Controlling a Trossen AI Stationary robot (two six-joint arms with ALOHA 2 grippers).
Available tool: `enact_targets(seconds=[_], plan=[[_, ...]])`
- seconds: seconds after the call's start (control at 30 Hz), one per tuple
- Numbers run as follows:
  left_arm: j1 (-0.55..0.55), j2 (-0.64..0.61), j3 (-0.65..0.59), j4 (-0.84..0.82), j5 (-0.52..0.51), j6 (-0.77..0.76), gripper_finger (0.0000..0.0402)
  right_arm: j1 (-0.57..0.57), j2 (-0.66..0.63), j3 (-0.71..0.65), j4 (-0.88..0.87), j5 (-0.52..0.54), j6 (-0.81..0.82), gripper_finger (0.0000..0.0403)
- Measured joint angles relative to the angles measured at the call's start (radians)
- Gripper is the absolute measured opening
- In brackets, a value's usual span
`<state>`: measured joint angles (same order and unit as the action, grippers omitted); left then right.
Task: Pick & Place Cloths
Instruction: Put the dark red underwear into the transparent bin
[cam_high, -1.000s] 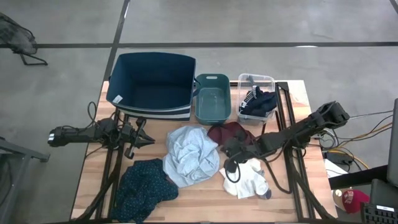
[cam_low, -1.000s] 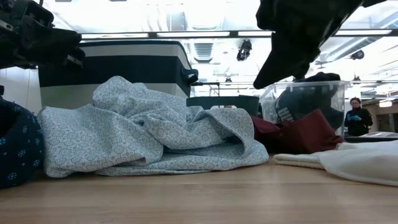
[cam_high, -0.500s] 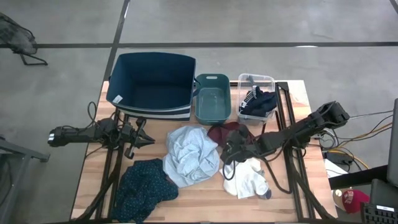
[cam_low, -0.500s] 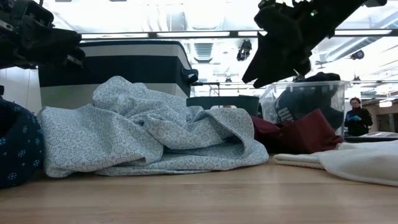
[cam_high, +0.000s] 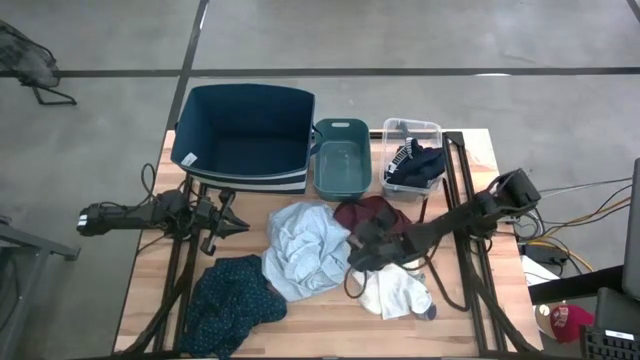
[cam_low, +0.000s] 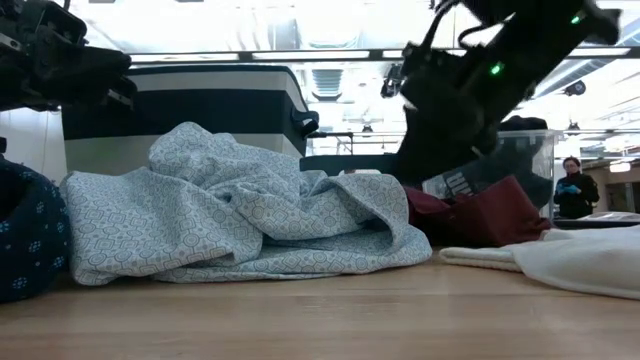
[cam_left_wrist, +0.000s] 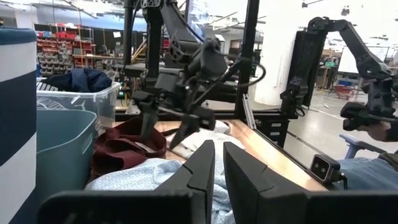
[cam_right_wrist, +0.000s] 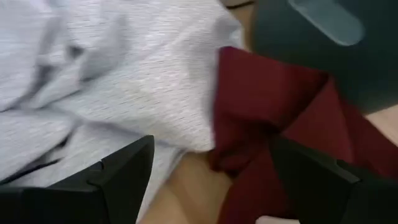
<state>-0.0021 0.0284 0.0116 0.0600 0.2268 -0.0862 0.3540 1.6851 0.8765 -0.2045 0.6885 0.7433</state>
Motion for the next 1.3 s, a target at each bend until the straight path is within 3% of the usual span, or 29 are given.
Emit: enact_targets(seconds=[0.37, 0.6, 0.8, 0.97, 1.17, 1.3], plan=[[0.000, 0.009, 0.000, -0.009, -0.001, 0.000, 0.0040, -0.019, 0.135, 0.129, -0.211, 0.235, 0.140, 0.0289], [0.000, 0.011, 0.000, -0.011, 0.000, 0.000, 0.0040, -0.062, 0.233, 0.191, -0.356, 0.219, 0.254, 0.0275], [0.000, 0.011, 0.000, -0.013, -0.001, 0.000, 0.0041, -0.092, 0.312, 0.205, -0.362, 0.127, 0.259, 0.0252], [0.000, 0.011, 0.000, -0.014, -0.001, 0.000, 0.0039, -0.095, 0.333, 0.203, -0.355, 0.117, 0.253, 0.0181], [0.000, 0.011, 0.000, -0.014, -0.001, 0.000, 0.0041, -0.088, 0.283, 0.197, -0.374, 0.046, 0.161, 0.0031], [0.000, 0.011, 0.000, -0.015, -0.001, 0.000, 0.0039, -0.068, 0.207, 0.197, -0.372, 0.041, 0.116, 0.0016]])
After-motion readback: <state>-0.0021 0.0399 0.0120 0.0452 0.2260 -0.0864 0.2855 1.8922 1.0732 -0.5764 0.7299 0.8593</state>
